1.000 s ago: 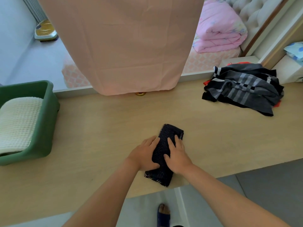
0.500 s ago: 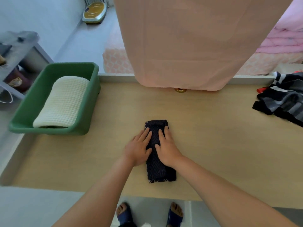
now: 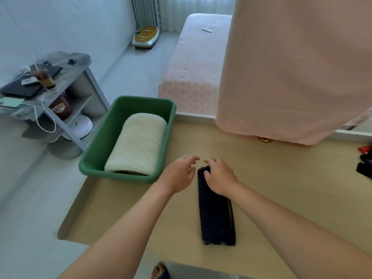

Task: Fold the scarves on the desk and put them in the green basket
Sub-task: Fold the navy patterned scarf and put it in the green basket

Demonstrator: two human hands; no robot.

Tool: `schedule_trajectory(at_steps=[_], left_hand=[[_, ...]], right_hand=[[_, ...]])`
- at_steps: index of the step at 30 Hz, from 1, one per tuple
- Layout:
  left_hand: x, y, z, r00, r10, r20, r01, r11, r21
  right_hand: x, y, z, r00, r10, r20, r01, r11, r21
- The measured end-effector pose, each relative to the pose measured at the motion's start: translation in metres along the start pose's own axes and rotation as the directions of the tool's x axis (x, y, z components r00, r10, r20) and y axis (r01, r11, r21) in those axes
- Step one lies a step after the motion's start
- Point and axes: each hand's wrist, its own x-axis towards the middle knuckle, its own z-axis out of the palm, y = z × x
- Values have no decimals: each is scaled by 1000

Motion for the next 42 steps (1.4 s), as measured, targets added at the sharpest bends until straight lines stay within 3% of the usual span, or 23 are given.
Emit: schedule_trajectory(at_steps=[3,6,8,11,15,21,23,25,27,29,31,34,38,42], left_hand=[[6,-24,-47,966,49,-254,-39,998,45],[5,-70,-84,935,-75,-348,123,985,119],[-2,-104,-97,923,-239,-303,312,924,220],[-16,-143,-103,858,-483,-175,513,826,235],[-15,-162,-99,827,-562,-13,562,826,36],[4,-152,-94,901,-399,173,426,889,-170],[7,-138,-87,918,-332,216,366,920,-142],[11,-127,-78,911,-352,216,369,928,-43],[13,-114,-74,903,-418,97,409,907,98],[14,-95,-74,917,-377,-128,394,904,165],[17,-73,-70,927,-217,-307,274,949,158],[22,-29,-53,924,16,-381,16,997,81],[17,25,-6,940,205,-273,-217,976,-12],[3,43,46,982,173,-75,-170,984,45]], right_hand=[[22,-47,-16,994,-97,-45,99,994,47],[39,-93,-16,976,-214,-36,217,971,96],[46,-119,-7,964,-267,9,266,961,78],[55,-146,14,953,-290,82,299,947,-121],[65,-159,34,933,-354,69,350,842,-410],[72,-152,23,956,-284,-72,220,860,-461],[73,-139,15,973,-220,-61,185,917,-354],[70,-122,7,978,-205,-24,196,958,-209],[64,-104,-2,972,-234,-21,231,968,-95],[55,-86,-11,972,-211,-103,218,974,58],[45,-63,-21,971,-132,-201,162,977,142],[26,-18,-27,970,-21,-242,42,996,84],[-7,36,-21,984,175,-32,-174,984,45],[-33,66,0,949,251,192,-248,968,-39]])
